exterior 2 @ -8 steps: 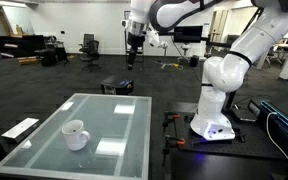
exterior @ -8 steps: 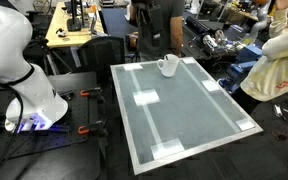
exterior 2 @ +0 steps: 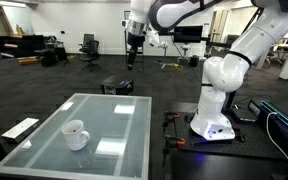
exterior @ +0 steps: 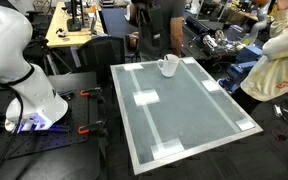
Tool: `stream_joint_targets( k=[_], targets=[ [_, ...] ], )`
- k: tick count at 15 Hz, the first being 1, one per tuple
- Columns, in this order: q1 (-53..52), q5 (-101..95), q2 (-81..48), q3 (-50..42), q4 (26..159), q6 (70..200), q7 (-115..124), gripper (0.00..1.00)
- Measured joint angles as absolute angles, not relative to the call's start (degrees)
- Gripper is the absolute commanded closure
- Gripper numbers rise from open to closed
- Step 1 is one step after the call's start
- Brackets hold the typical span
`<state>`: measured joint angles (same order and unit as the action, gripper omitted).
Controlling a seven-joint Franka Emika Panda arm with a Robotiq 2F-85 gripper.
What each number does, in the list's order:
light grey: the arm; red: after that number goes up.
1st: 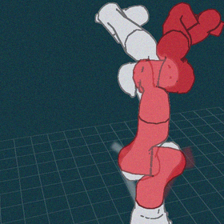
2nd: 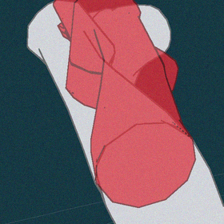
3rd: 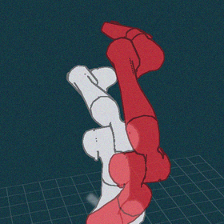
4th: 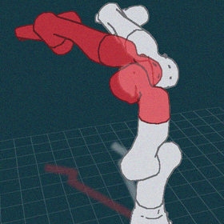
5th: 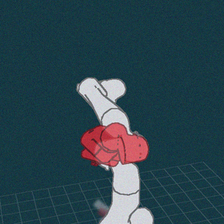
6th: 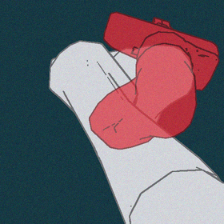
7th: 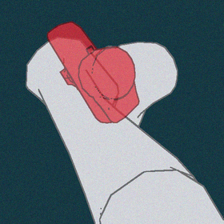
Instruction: Remove the black pen from the white mug cup
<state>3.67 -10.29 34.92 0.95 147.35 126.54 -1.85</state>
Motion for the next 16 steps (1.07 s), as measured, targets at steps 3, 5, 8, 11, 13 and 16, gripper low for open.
stream_joint_targets(
  k=[3, 5, 8, 11, 13, 16],
  targets=[
    [3.7, -10.3, 34.9, 0.9, 147.3, 126.5, -1.8, 0.0],
    [3.5, -10.3, 34.8, 1.0, 147.3, 126.6, -1.8, 0.0],
    [2.7, -10.1, 33.6, 1.5, 147.0, 128.3, -1.8, 0.0],
    [1.5, -9.4, 30.9, 2.3, 145.9, 131.1, -1.7, 0.0],
    [0.8, -8.9, 28.6, 2.8, 144.7, 133.1, -0.9, 0.0],
    [0.0, -7.1, 24.8, 3.4, 142.5, 136.2, 1.3, 0.0]
  ],
)
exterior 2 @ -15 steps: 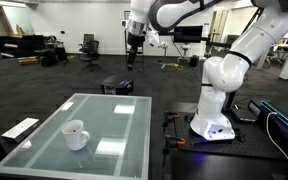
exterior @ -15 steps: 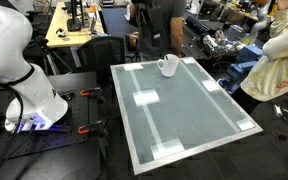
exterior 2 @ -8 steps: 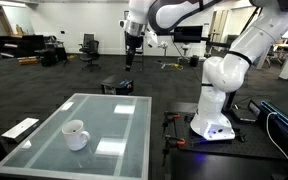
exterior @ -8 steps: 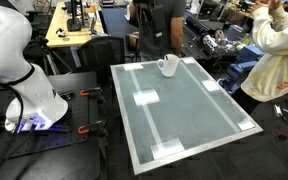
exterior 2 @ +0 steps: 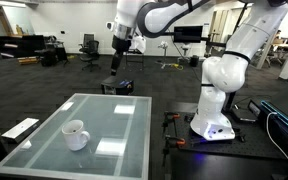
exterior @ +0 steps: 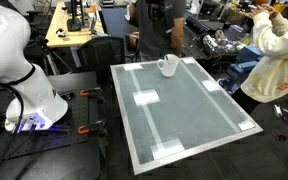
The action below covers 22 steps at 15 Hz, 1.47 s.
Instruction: Remove the black pen from the white mug cup
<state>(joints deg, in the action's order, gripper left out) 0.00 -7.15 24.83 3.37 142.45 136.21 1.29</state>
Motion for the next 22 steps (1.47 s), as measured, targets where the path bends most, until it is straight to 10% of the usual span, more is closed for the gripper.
stream_joint_targets(
  k=[22],
  targets=[
    [-6.0, 14.0, 1.4, 4.9, 127.5, 141.3, 7.0, 0.0]
  ],
)
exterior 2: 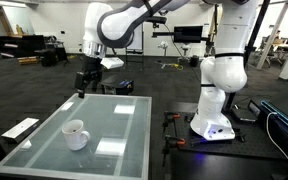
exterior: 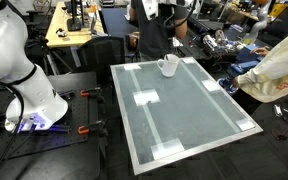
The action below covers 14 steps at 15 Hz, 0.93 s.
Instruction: Remove the black pen from the white mug cup
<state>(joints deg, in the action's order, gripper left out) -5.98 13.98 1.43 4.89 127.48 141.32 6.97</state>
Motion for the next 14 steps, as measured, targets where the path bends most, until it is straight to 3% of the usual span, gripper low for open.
stream_joint_targets(
  k=[14],
  targets=[
    [-5.7, 14.0, -0.9, 4.8, 126.8, 141.6, 7.8, 0.0]
  ],
)
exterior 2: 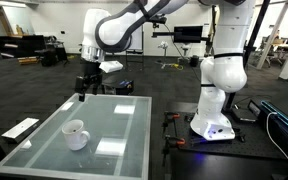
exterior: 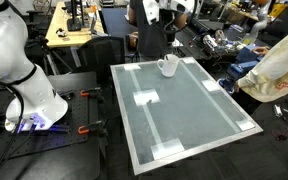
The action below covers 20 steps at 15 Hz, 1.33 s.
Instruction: Remove the black pen from the white mug cup
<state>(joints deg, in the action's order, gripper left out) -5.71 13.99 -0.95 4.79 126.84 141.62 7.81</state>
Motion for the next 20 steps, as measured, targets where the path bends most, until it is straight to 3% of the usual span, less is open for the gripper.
stream_joint_targets(
  k=[20],
  targets=[
    [-7.3, 10.0, -15.2, 4.7, 116.6, 139.5, 28.1, 0.0]
  ],
)
